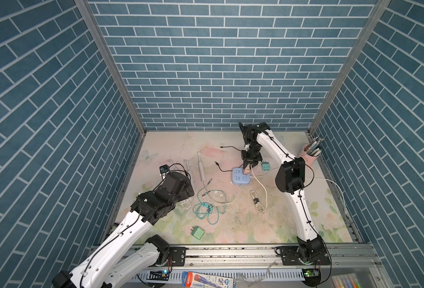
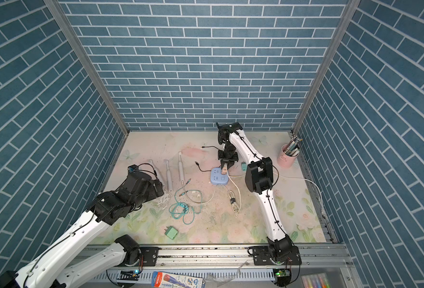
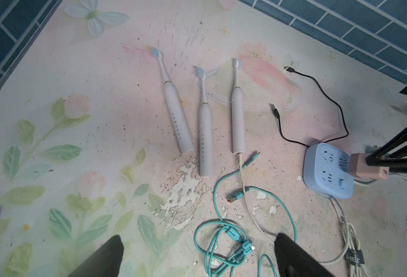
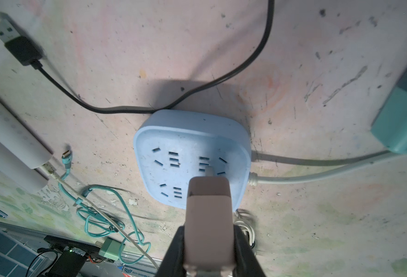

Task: Charge the electric toothbrush
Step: Insert the plug into the socket.

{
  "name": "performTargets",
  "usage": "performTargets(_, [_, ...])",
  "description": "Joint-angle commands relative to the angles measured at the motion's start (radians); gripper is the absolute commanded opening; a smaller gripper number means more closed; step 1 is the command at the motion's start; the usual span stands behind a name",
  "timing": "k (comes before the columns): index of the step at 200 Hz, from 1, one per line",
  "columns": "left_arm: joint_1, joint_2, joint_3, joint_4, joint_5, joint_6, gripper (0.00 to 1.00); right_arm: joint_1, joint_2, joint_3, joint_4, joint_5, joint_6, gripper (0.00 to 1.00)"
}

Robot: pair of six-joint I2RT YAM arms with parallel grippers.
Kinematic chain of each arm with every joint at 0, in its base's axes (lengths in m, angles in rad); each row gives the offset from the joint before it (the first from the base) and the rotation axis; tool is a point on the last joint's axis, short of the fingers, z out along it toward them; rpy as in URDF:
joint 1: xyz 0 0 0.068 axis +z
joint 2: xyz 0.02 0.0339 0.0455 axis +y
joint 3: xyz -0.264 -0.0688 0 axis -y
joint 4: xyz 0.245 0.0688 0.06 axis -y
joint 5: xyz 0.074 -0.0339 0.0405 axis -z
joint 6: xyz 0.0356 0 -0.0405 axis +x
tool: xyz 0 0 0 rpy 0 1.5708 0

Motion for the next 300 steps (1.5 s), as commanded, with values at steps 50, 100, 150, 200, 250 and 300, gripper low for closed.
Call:
performTargets(50, [0.012,-0.003,-0.014,-0.004,0.001,0.0,0.99,0.035,0.101,0.022,-0.033,-0.008,0.017,0.0])
performTargets(100, [0.015,-0.005,-0.016,-0.011,0.01,0.001,0.99,0.028,0.128,0.04,-0.043,0.028,0.027,0.0])
performTargets(150, [0.017,-0.006,-0.019,-0.011,0.027,-0.002,0.99,0.008,0.126,0.033,-0.062,0.064,0.024,0.0])
performTargets(200, [0.026,-0.001,-0.019,-0.002,0.051,-0.003,1.0,0.0,0.11,0.022,-0.074,0.106,0.019,0.0])
performTargets(250, [0.033,-0.003,-0.02,-0.004,0.061,-0.003,1.0,-0.018,0.106,0.018,-0.076,0.13,0.017,0.0])
performTargets(300, [0.039,0.003,-0.022,0.004,0.073,-0.005,0.99,-0.01,0.138,0.04,-0.073,0.126,0.025,0.0])
